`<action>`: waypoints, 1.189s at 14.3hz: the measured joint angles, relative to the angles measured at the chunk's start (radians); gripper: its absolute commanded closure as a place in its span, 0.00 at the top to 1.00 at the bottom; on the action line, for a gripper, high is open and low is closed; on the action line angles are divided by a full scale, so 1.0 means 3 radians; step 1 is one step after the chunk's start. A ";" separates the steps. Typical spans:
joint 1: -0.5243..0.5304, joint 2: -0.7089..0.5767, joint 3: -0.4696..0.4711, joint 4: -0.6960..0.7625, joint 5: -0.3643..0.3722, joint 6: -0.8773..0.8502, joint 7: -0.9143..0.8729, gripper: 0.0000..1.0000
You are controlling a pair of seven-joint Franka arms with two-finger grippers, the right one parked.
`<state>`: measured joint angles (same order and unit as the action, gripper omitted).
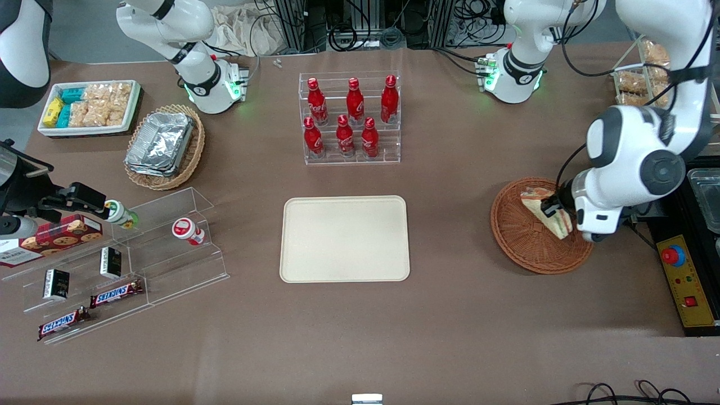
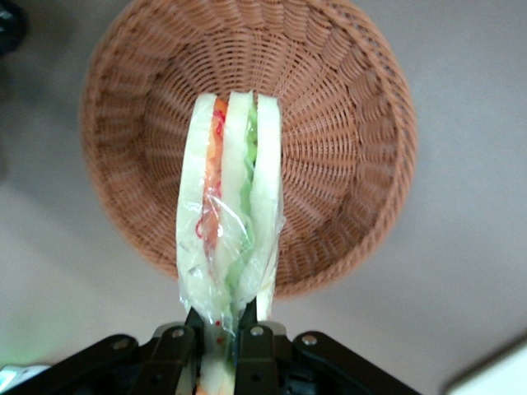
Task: Place sandwich from basket to tray
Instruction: 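Lift the sandwich out of the basket with the left gripper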
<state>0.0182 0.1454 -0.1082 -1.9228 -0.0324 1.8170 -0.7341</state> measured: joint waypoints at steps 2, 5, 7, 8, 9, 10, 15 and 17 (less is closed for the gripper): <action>-0.0002 -0.0041 -0.0028 0.0407 0.0000 -0.0469 0.0000 0.00; -0.0005 -0.0045 -0.0123 0.0867 -0.0001 -0.0861 0.0000 0.00; -0.0009 -0.0034 -0.0215 0.0955 -0.0002 -0.0906 0.0021 0.00; -0.0011 -0.0022 -0.0277 0.0974 -0.0002 -0.0907 0.0046 0.00; -0.0018 -0.0006 -0.0357 0.0998 -0.0002 -0.0907 0.0050 0.00; -0.0037 0.0015 -0.0434 0.1024 -0.0002 -0.0907 0.0050 0.00; -0.0395 0.0166 -0.0614 0.1202 0.0006 -0.0896 0.0054 0.00; -0.0609 0.0266 -0.0620 0.1264 0.0011 -0.0802 0.0064 0.00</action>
<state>-0.1645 0.2251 -0.2942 -1.5436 -0.0293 1.5763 -0.7149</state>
